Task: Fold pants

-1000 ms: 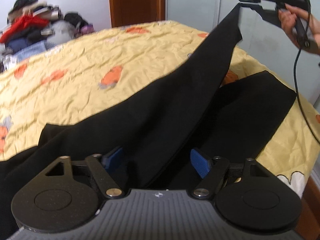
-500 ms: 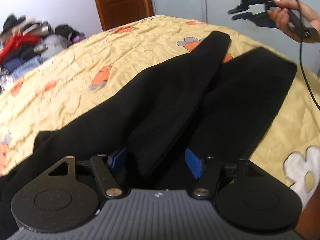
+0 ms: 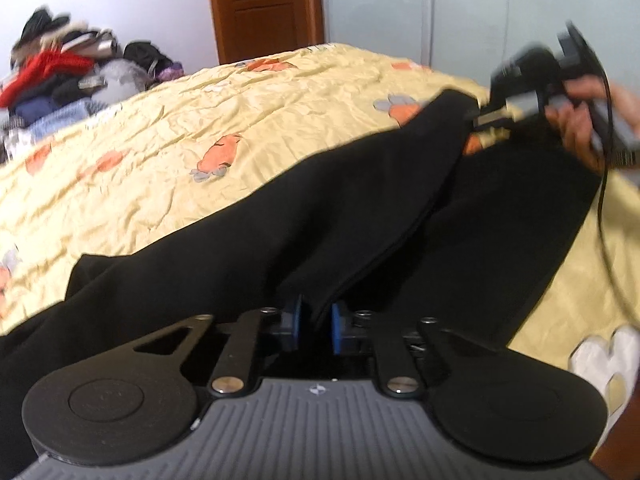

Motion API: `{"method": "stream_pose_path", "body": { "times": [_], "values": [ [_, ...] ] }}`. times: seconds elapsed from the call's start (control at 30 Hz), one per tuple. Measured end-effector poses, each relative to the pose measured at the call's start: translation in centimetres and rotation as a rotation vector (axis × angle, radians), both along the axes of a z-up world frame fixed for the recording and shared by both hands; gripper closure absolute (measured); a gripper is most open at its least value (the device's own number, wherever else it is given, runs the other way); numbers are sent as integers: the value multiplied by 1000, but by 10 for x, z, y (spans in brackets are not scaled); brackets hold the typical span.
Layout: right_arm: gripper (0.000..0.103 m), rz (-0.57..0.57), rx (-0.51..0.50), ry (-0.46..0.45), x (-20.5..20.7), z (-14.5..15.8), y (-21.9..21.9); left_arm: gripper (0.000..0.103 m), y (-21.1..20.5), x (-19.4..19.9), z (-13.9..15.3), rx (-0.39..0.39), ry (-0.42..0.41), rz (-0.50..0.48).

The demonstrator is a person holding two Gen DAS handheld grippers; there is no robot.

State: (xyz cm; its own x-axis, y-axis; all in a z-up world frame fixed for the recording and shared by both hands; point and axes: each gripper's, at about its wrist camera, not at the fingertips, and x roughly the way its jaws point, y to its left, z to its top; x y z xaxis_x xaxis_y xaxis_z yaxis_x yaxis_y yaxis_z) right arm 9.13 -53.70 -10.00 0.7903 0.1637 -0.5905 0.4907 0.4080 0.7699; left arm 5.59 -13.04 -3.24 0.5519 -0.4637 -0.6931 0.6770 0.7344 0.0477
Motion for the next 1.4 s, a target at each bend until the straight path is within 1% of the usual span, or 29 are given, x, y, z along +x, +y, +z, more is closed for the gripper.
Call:
{"method": "stream_pose_path", "body": {
  "times": [0.07, 0.1, 0.13, 0.17, 0.2, 0.27, 0.33, 0.37, 0.43, 0.57, 0.63, 0.7, 0.77, 0.83, 0.87, 0.93, 1.0, 1.07, 1.1, 1.17, 1.2, 1.27, 1.33, 1.37, 1.4],
  "values": [
    [79, 16, 42, -26, 0, -1, 5, 91, 8, 8, 6, -65, 45, 27],
    [61, 23, 60, -49, -1, -1, 9, 91, 13, 12, 9, -102, 65, 41],
    [39, 31, 68, -76, 0, 0, 12, 91, 17, 16, 12, -138, 87, 56],
    [32, 38, 62, -97, 0, 3, 15, 91, 21, 21, 14, -167, 109, 68],
    [27, 44, 50, -103, 1, 6, 19, 91, 24, 26, 16, -192, 134, 76],
    [26, 75, 47, -124, 4, 10, 27, 91, 30, 35, 17, -232, 174, 100],
    [26, 89, 72, -153, 7, 13, 33, 91, 33, 41, 18, -265, 211, 118],
    [26, 86, 74, -160, 7, 15, 34, 91, 35, 42, 19, -281, 223, 124],
    [26, 92, 52, -181, 9, 21, 36, 91, 36, 41, 20, -288, 218, 125],
    [26, 41, 46, -202, 16, 22, 24, 91, 38, 39, 21, -288, 213, 109],
    [27, -22, 14, -169, 18, 20, 15, 91, 38, 36, 20, -282, 207, 98],
    [27, -59, 4, -159, 22, 15, 3, 91, 36, 32, 20, -271, 206, 85],
    [28, -108, -34, -140, 26, 11, -11, 91, 34, 29, 19, -254, 201, 75],
    [46, -137, -54, -132, 29, 8, -23, 91, 34, 26, 18, -242, 196, 66],
    [51, -134, -57, -130, 31, 7, -29, 91, 33, 26, 17, -236, 194, 65],
    [85, -127, -71, -99, 36, 4, -34, 91, 32, 28, 14, -224, 198, 63],
    [96, -115, -121, -76, 39, 7, -35, 91, 30, 29, 10, -209, 203, 58],
    [99, -109, -166, -70, 39, 14, -32, 95, 28, 26, 9, -187, 200, 40],
    [99, -106, -172, -78, 39, 18, -31, 95, 27, 23, 11, -172, 182, 26],
    [99, -105, -185, -104, 40, 34, -33, 98, 26, 18, 17, -146, 121, 11],
    [99, -108, -196, -134, 39, 43, -32, 98, 27, 16, 21, -146, 94, 10],
    [99, -121, -215, -236, 29, 68, -32, 98, 33, 17, 31, -169, 67, 25],
    [99, -131, -238, -365, 9, 94, -31, 99, 41, 21, 41, -208, 74, 49],
    [99, -129, -261, -414, -5, 103, -29, 99, 46, 21, 46, -231, 83, 46],
    [99, -132, -302, -416, -18, 110, -26, 99, 50, 19, 51, -250, 94, 30]
  ]
}}
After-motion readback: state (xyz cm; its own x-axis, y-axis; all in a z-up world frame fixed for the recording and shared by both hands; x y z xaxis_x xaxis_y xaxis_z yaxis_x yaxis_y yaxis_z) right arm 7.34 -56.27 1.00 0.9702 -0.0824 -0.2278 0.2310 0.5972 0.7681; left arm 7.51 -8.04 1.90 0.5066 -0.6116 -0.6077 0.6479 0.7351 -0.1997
